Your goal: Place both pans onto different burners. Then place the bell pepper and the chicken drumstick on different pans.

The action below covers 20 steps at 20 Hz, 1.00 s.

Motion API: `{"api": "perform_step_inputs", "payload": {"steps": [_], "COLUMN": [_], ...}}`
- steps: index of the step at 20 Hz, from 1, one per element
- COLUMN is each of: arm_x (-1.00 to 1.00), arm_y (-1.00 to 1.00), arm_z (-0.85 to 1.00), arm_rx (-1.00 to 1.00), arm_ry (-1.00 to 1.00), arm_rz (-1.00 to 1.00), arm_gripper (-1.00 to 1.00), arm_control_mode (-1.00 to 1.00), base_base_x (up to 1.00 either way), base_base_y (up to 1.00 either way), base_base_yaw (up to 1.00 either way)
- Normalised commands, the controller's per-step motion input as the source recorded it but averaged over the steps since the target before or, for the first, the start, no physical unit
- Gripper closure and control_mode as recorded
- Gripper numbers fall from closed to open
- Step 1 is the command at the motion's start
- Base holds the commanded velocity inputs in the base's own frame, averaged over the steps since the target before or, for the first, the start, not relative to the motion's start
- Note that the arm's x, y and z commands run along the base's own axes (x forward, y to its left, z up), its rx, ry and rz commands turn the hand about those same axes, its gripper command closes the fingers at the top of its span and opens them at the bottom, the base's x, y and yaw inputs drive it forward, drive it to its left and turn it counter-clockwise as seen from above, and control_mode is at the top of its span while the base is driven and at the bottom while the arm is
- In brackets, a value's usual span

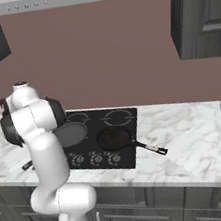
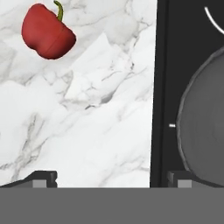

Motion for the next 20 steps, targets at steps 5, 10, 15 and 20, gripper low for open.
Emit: {"api": "perform_step_inputs", "payload": {"steps": [5, 10, 15, 20], "arm_x": [0.24, 0.3, 0.17, 0.02], "arm_y": [0.16, 0.1, 0.09, 0.13], "arm_z": [0.0, 0.0, 0.0, 0.0], "arm_rx": [-0.02, -0.01, 0.0, -0.01], "arm_ry": [0.0, 0.0, 0.0, 0.0], "arm_rz": [0.07, 0.06, 0.05, 0.04], "arm_gripper": [-1.0, -1.0, -1.0, -1.0], "arm_control_mode": [-1.0, -1.0, -1.0, -1.0], "base_base_x": [0.0, 0.0, 0.0, 0.0], "base_base_y": [0.0, 0.0, 0.0, 0.0], "base_base_yaw": [0.0, 0.0, 0.0, 0.0]}}
